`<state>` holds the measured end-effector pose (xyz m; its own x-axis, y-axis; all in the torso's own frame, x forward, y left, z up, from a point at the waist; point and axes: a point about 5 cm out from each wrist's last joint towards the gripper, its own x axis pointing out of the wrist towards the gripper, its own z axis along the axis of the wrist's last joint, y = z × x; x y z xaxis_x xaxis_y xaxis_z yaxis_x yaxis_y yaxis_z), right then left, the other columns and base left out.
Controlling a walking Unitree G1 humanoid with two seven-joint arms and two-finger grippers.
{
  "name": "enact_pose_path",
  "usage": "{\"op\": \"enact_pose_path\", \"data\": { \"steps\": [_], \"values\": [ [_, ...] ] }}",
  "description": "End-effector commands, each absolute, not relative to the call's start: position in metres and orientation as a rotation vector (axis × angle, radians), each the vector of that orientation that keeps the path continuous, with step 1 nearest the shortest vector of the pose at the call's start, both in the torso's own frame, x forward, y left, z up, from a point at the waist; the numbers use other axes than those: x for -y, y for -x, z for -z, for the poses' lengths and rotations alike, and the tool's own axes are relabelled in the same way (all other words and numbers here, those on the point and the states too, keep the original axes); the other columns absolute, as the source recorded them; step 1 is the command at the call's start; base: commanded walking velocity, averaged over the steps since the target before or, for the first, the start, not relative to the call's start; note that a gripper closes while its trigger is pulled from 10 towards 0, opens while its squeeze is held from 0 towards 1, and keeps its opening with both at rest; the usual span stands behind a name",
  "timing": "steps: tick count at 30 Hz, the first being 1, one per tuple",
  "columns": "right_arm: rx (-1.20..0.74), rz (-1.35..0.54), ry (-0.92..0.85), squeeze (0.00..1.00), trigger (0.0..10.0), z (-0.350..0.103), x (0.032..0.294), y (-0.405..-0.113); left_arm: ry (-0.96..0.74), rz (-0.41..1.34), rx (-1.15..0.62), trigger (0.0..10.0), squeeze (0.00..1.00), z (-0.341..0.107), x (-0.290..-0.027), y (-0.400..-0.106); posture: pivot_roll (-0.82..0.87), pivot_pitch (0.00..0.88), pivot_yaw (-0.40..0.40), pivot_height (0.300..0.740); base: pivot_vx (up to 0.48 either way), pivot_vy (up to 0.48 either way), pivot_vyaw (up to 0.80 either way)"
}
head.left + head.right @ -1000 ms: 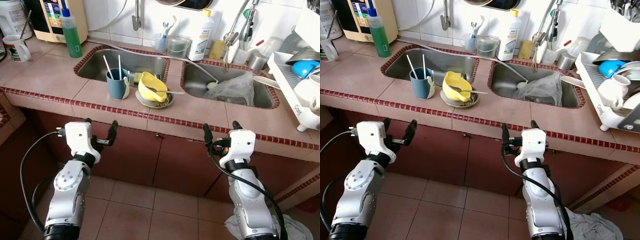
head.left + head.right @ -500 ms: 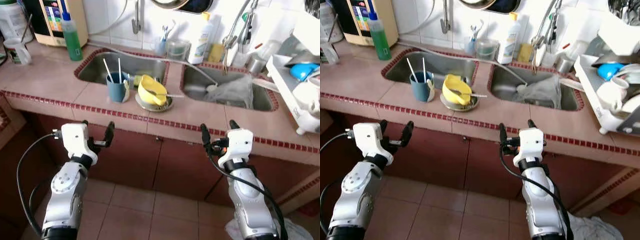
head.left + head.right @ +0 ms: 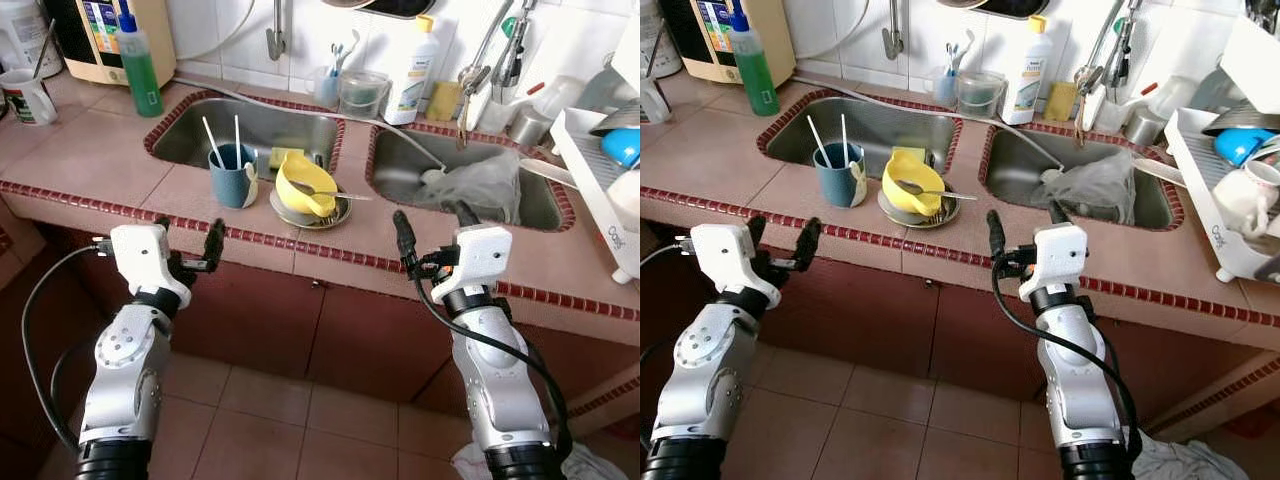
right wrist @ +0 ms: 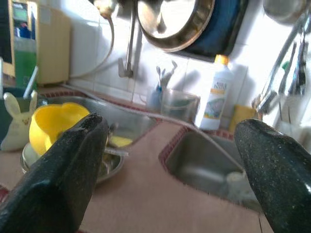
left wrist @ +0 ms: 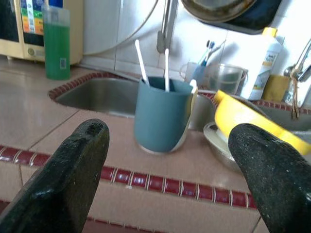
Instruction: Kitchen organization
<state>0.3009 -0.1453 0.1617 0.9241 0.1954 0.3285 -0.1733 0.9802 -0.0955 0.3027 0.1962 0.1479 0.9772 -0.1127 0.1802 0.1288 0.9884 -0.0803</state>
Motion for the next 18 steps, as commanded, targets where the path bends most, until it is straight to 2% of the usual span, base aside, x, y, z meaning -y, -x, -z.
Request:
{"op": "enact_pose_path", "data": {
  "steps": [1,18],
  "values": [
    [0.392,-0.201,0.062,0.00,10.0,-0.1758,0.1441,-0.3014,0.087,0.130,0.195,10.0,0.00,-0.1553,-0.1954,-0.3036,0.09,0.000,-0.064,0.740,0.296,0.000,0.00],
    [0.413,-0.227,0.052,0.00,10.0,-0.1853,0.1416,-0.3004,0.091,0.132,0.199,10.0,0.00,-0.1594,-0.1954,-0.3038,0.10,0.000,-0.067,0.740,0.298,0.000,0.00]
  ]
}}
